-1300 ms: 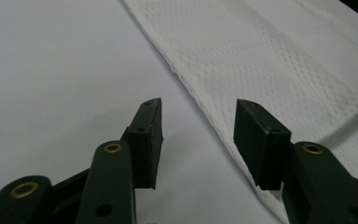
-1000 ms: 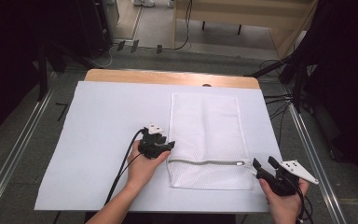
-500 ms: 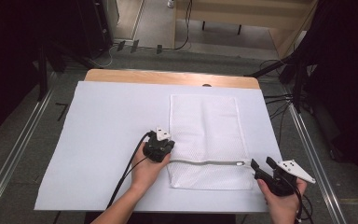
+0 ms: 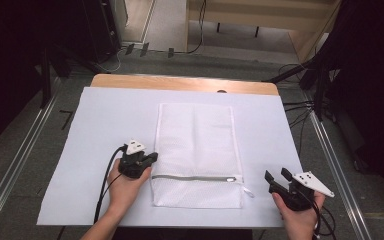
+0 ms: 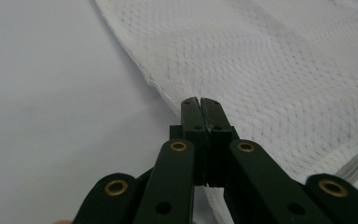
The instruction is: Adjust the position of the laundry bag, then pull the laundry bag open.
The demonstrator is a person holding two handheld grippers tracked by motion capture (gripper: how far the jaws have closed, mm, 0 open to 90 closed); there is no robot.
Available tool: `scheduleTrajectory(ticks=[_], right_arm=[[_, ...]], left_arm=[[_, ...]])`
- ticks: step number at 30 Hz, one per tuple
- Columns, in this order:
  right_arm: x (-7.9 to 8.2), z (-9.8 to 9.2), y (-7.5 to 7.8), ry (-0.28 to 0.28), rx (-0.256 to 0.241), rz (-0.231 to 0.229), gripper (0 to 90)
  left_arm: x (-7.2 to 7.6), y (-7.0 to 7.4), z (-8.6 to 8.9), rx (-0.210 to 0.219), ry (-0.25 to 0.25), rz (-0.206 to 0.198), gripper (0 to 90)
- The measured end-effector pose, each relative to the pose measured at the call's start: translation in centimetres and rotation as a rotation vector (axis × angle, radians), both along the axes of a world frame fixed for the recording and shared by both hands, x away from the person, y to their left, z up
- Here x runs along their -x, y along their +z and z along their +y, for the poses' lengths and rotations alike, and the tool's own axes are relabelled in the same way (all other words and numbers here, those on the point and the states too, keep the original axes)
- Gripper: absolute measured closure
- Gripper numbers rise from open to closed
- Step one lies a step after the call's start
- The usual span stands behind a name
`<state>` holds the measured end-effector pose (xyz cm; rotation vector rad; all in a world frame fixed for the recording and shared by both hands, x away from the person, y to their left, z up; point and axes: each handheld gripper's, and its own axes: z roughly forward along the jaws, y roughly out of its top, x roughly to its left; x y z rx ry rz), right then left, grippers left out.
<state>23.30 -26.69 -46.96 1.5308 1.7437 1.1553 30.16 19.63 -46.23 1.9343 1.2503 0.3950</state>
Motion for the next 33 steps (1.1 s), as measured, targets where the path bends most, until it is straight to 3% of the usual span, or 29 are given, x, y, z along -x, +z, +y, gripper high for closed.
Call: scheduleTrajectory(ticks=[5, 11, 16, 19, 22, 25, 27, 28, 33], right_arm=[[0.3, 0.5, 0.1, 0.011, -0.003, -0.007, 39.0], [0.6, 0.9, 0.2, 0.057, -0.068, -0.017, 51.8], [1.1, 1.7, 0.7, 0.101, -0.124, -0.039, 55.0], [1.4, 2.5, 1.1, 0.114, -0.108, -0.037, 54.7], [2.1, 3.6, 1.6, 0.157, -0.134, -0.039, 54.2], [2.4, 4.6, 1.8, 0.183, -0.118, -0.012, 53.3], [2.4, 4.8, 1.9, 0.199, -0.123, -0.007, 53.5], [2.7, 5.3, 1.8, 0.225, -0.133, 0.011, 53.2], [3.4, 6.4, 1.3, 0.253, -0.138, 0.058, 49.6]], left_arm=[[1.2, 0.3, 2.6, 0.020, 0.023, -0.002, 90.0], [2.3, 0.0, 4.6, 0.013, 0.058, -0.023, 90.0], [1.8, -0.2, 5.2, 0.018, 0.074, -0.027, 90.0], [1.8, -0.2, 5.3, 0.019, 0.057, -0.026, 88.7], [2.1, 0.1, 5.5, 0.040, 0.073, -0.043, 65.7], [2.4, 0.5, 5.7, 0.051, 0.077, -0.058, 49.6], [2.8, 1.1, 5.9, 0.047, 0.080, -0.071, 44.8], [3.2, 1.6, 6.1, 0.068, 0.077, -0.086, 43.7], [4.2, 2.7, 5.5, 0.087, 0.060, -0.128, 43.3]])
